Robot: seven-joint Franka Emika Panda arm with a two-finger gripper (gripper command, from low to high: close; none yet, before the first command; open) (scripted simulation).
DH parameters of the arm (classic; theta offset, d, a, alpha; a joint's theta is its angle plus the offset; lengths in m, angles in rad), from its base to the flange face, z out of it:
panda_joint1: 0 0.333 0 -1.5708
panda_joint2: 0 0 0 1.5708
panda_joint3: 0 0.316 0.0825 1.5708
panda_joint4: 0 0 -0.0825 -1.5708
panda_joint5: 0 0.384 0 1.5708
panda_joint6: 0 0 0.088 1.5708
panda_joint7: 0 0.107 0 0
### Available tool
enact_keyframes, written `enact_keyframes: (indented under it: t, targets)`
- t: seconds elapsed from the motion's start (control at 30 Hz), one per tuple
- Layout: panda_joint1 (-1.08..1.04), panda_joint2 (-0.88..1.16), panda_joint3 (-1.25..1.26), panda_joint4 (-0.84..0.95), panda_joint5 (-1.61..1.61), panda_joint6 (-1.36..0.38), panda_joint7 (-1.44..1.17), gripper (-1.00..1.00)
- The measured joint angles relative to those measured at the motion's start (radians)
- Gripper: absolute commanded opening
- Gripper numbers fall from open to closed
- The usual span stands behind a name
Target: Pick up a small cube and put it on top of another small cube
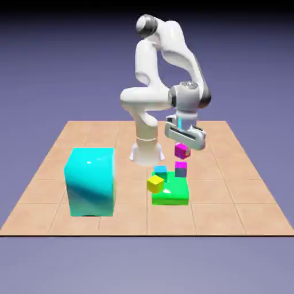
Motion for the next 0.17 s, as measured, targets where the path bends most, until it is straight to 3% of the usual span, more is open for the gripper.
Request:
enact_keyframes:
  t: [0.07,0.1,0.17]
  targets:
    - [-0.01,0.072,0.025,-0.013,0.01,0.085,0.002,-1.0]
    - [-0.011,0.076,0.026,-0.014,0.01,0.088,0.002,1.0]
    - [-0.011,0.076,0.026,-0.014,0.01,0.087,0.003,1.0]
